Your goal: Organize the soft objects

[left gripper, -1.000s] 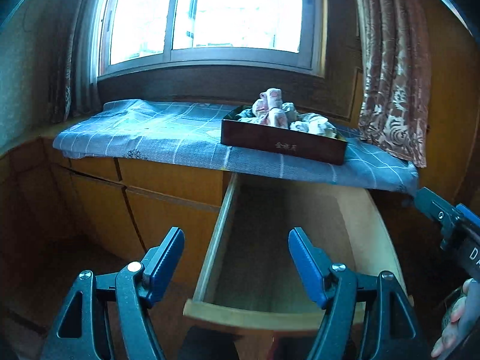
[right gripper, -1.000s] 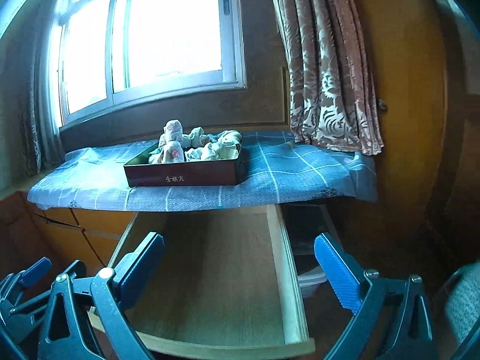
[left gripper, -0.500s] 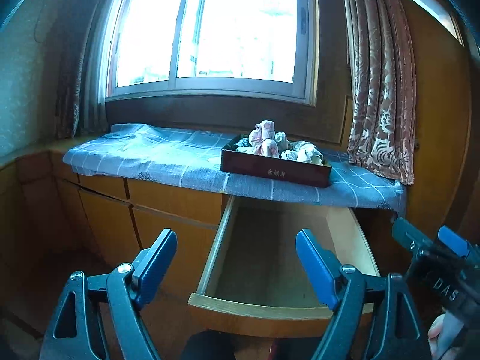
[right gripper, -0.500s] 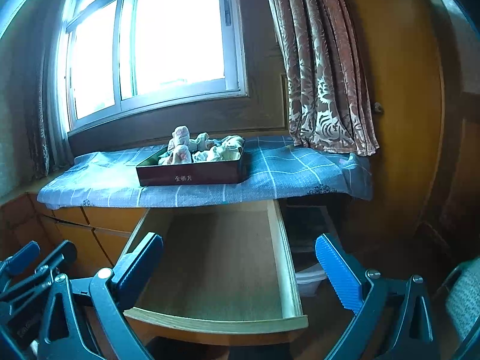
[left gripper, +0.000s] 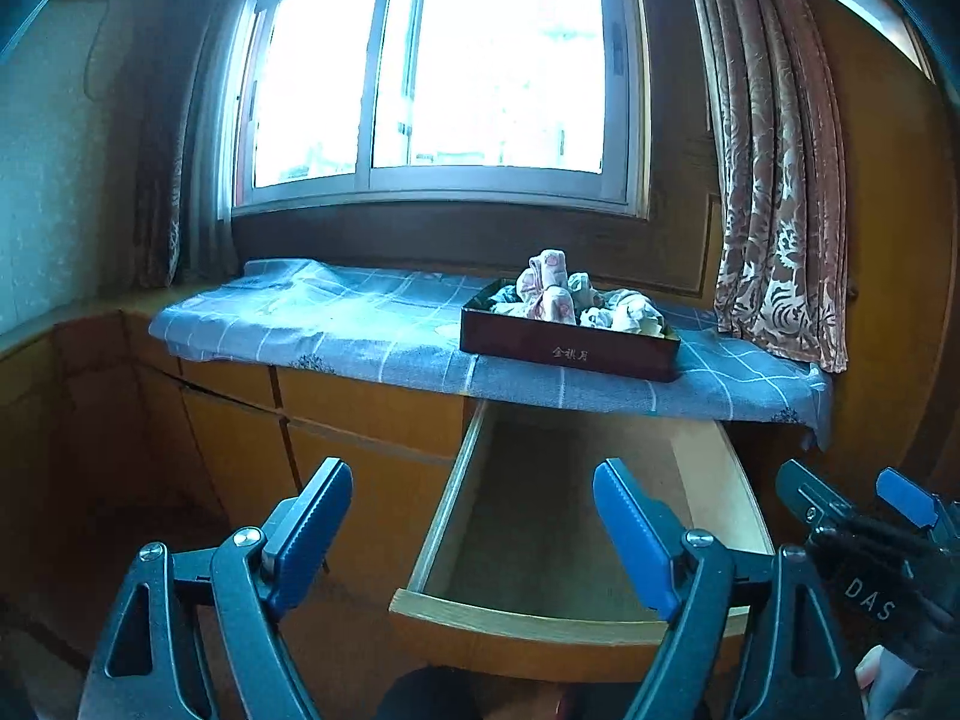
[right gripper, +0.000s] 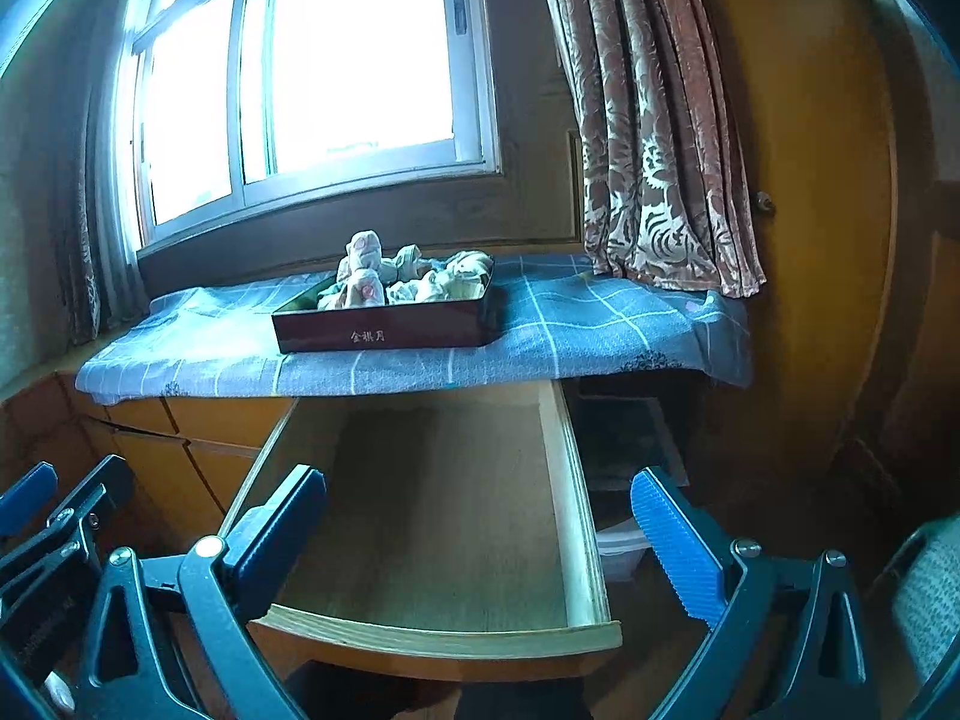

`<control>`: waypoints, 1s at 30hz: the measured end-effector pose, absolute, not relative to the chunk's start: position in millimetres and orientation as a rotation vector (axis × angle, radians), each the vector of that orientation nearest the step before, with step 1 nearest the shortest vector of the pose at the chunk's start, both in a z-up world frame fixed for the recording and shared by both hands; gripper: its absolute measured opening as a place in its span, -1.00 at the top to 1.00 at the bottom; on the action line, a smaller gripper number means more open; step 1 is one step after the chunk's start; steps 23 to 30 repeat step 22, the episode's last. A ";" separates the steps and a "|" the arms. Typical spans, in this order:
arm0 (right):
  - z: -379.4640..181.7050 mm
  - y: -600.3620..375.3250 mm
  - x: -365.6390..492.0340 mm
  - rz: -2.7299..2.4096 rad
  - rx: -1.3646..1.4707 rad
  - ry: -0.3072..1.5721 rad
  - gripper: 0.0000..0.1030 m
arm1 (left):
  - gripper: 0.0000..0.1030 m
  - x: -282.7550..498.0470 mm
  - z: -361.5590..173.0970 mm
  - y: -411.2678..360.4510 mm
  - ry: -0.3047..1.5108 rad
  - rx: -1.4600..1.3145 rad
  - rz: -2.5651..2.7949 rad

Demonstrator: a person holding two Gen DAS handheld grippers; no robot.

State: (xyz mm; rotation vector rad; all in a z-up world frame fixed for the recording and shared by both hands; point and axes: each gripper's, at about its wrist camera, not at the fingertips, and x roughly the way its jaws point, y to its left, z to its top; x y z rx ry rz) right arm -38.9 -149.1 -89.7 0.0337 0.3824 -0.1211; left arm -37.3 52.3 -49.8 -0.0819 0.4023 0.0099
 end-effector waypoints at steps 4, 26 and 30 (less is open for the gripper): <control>-92.5 -147.2 -36.0 -0.117 0.023 0.391 -0.99 | -0.41 -32.1 -52.9 51.6 0.426 -0.087 0.003; -101.3 -144.1 -28.7 -0.118 -0.012 0.413 -0.99 | 0.03 -22.1 -63.1 51.0 0.451 -0.081 -0.049; -101.3 -144.1 -28.7 -0.118 -0.012 0.413 -0.99 | 0.03 -22.1 -63.1 51.0 0.451 -0.081 -0.049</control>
